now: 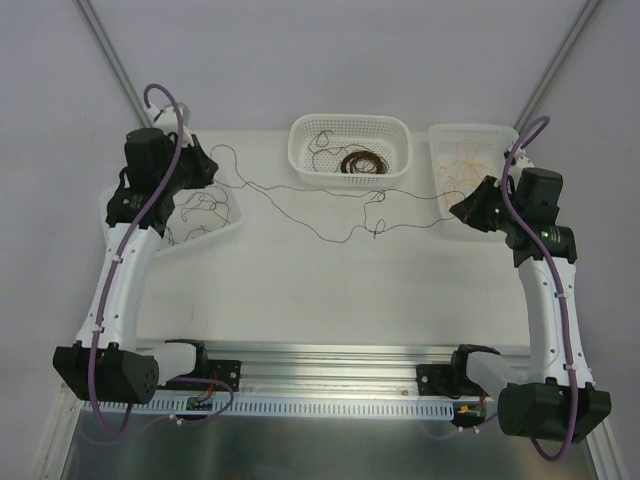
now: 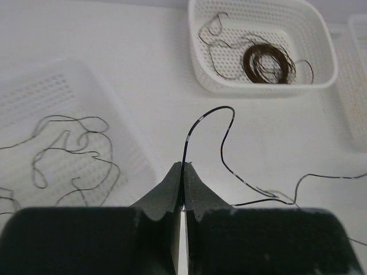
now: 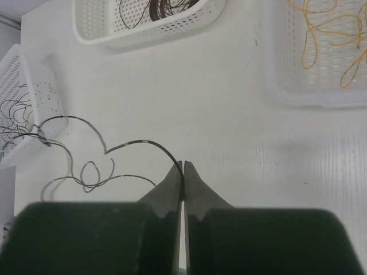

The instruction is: Untangle the cables

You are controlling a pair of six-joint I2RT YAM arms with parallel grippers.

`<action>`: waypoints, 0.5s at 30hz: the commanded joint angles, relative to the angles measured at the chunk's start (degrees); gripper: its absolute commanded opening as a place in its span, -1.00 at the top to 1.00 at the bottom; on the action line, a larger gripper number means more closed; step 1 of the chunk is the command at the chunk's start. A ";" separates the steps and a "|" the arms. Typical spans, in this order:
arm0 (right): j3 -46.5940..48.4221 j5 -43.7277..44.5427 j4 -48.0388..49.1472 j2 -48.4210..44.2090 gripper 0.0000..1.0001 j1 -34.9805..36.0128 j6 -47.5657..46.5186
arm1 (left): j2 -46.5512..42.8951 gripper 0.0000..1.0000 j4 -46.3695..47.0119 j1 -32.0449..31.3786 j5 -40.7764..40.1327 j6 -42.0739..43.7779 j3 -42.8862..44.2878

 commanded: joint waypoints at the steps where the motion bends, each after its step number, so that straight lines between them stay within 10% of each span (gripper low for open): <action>1: -0.67 -0.55 -0.91 -1.30 0.99 -0.45 2.09 | -2.55 1.00 -8.01 2.93 -9.69 1.51 10.23; 15: -3.57 10.35 -5.66 -0.86 0.99 -3.62 6.66 | 1.40 1.00 -18.22 11.98 -44.24 16.01 32.22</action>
